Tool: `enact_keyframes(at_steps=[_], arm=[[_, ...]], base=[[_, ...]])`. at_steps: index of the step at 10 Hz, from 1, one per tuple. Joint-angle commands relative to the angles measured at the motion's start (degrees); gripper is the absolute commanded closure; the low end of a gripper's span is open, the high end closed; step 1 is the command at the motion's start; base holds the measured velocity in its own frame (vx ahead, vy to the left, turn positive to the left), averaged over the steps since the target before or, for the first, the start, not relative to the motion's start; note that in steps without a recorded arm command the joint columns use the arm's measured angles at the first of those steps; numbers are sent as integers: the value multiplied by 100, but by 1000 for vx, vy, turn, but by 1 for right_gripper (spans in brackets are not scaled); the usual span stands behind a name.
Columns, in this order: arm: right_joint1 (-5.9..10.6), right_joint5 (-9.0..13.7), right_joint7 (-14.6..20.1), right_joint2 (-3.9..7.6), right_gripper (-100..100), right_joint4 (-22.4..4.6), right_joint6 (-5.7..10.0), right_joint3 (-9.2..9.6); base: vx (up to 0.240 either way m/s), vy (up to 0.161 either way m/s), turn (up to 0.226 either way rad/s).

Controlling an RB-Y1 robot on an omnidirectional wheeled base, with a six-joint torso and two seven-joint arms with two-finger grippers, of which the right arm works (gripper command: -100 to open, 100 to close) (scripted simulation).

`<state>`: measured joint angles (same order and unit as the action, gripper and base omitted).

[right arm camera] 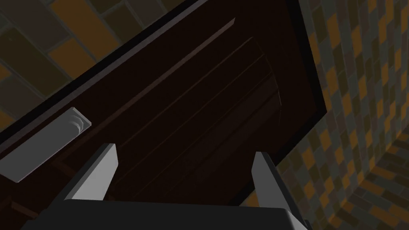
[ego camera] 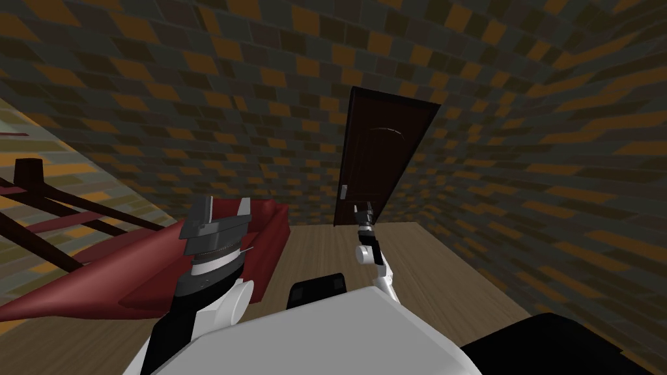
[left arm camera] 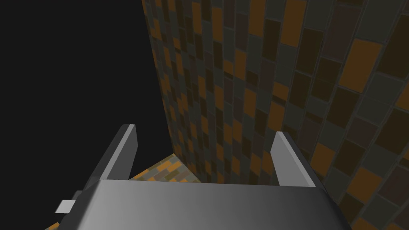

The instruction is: Pull the door open

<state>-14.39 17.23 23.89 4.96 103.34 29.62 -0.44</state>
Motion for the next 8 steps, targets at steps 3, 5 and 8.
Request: enact_keyframes(at_steps=[3, 5, 8], arm=[[174, 361, 406, 24, -100, -393, -126, -67], [336, 657, 729, 33, -100, -731, -229, -126], [494, 945, 1043, 34, -100, -1059, -329, -183]], base=[[91, -67, 105], [93, -84, 141], [100, -90, 109]])
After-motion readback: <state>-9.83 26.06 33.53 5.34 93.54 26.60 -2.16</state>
